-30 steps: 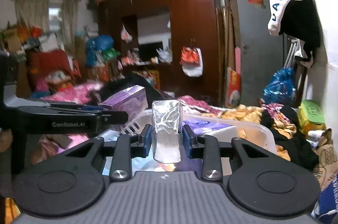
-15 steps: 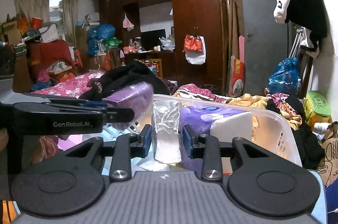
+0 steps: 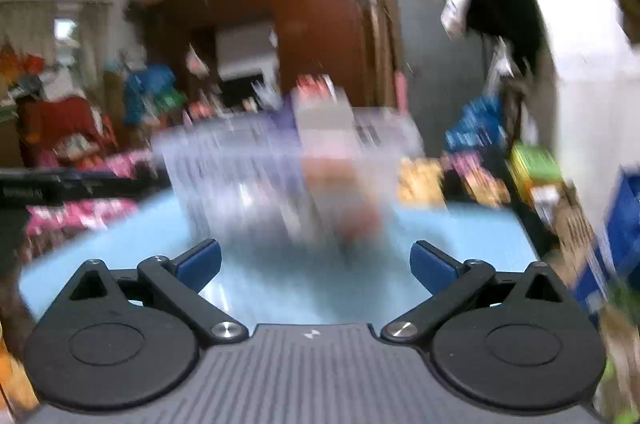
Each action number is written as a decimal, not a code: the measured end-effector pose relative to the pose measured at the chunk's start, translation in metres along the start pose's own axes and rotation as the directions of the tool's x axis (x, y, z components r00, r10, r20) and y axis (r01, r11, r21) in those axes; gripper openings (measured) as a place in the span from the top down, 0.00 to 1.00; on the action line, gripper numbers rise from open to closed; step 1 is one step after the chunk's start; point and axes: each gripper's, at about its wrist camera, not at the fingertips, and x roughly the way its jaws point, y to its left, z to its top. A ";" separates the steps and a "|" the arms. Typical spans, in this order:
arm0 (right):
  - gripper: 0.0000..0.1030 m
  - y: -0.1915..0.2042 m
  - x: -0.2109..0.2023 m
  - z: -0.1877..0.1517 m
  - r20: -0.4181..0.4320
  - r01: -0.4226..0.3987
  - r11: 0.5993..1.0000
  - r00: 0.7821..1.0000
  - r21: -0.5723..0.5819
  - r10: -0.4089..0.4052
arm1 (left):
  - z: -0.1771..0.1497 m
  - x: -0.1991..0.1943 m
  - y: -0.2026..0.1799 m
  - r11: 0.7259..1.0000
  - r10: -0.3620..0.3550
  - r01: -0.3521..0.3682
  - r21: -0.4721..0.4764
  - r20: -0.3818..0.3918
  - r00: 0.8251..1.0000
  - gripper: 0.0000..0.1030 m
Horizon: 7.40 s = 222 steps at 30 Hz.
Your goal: Organize objects
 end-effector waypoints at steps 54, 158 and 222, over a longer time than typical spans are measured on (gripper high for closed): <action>0.87 0.018 -0.036 -0.035 0.071 -0.068 0.995 0.995 -0.069 0.073 | -0.034 0.010 -0.008 0.996 -0.089 0.088 -0.013 -0.018 0.996 0.93; 0.00 0.029 0.017 0.099 0.134 0.251 0.964 0.962 -0.091 -0.238 | 0.075 0.012 -0.019 0.992 0.026 -0.031 0.126 0.040 0.999 0.07; 0.00 0.065 -0.041 0.031 -0.012 0.091 0.994 0.996 0.063 -0.090 | 0.008 -0.050 -0.078 0.993 0.111 -0.110 0.052 -0.015 0.994 0.07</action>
